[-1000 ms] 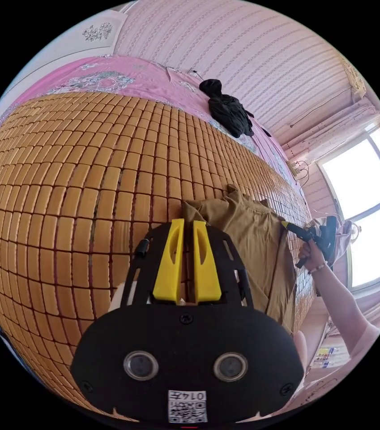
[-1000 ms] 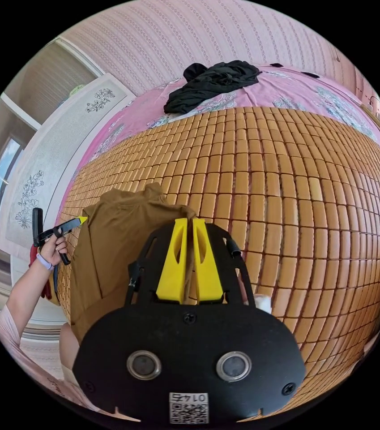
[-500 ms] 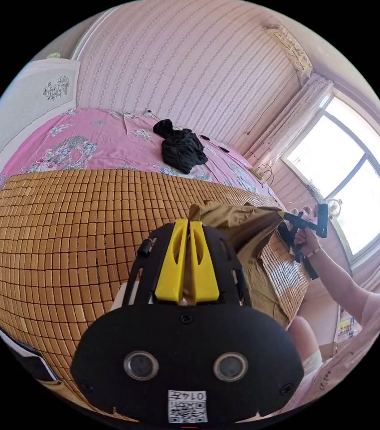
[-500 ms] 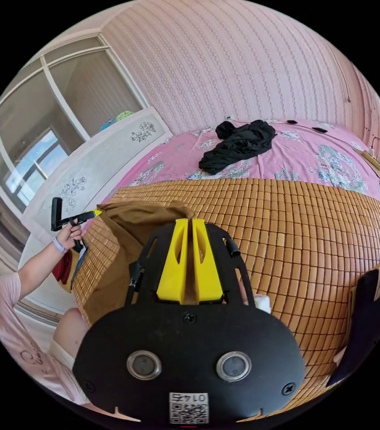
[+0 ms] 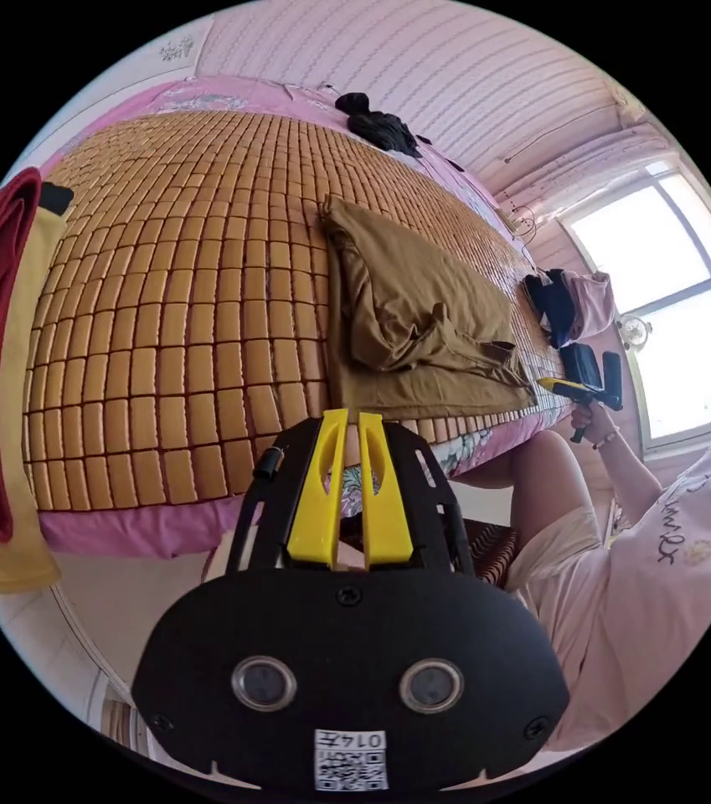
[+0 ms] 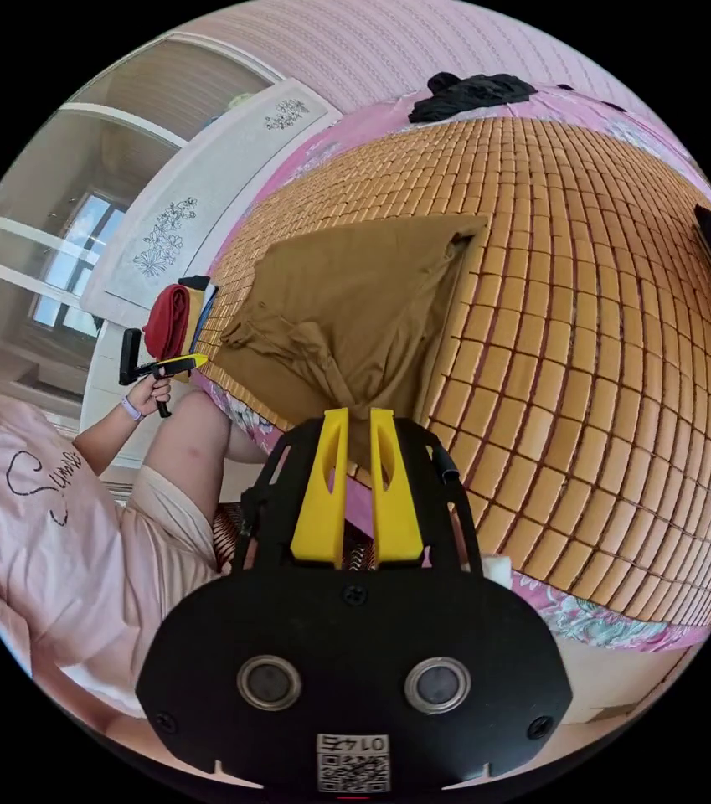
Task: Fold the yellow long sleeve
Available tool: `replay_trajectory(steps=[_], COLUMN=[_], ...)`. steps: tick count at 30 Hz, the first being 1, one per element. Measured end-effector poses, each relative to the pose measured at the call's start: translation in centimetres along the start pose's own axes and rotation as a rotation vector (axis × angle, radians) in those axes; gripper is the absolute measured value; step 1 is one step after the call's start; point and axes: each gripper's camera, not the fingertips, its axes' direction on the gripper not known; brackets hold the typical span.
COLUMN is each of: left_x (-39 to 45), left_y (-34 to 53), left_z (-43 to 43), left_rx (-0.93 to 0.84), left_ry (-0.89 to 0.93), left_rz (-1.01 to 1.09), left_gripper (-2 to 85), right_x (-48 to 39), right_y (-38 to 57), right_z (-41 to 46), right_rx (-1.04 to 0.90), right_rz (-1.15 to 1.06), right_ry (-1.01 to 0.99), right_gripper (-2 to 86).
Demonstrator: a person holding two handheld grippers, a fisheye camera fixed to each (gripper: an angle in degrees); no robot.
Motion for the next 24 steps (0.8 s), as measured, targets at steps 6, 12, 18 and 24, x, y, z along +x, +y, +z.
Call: replay_trajectory(steps=[6, 12, 18, 24], left_x=[6.5, 9.3, 10.4, 9.6], left_y=[-6.2, -10.0, -6.2, -1.8], left_z=[3.1, 10.7, 6.7, 5.3], left_rx=[0.038, -0.108, -0.087, -0.191], left_ry=[0.01, -0.047, 0.14, 0.174], left_rz=[0.196, 0.244, 0.432, 0.444], left_gripper=[7.0, 4.7, 2.6, 4.6], right_x=[-6.0, -7.1, -10.0, -8.4], right_y=[-6.1, -9.4, -6.1, -3.4], right_z=[2.9, 8.9, 4.0, 2.0], right_rx=[0.086, -0.121, -0.066, -0.014], right_rz=[-0.175, -0.194, -0.369, -0.17], right_ry=[0.077, 0.078, -0.11, 0.054], right_gripper=[8.9, 2.6, 2.5, 6.0])
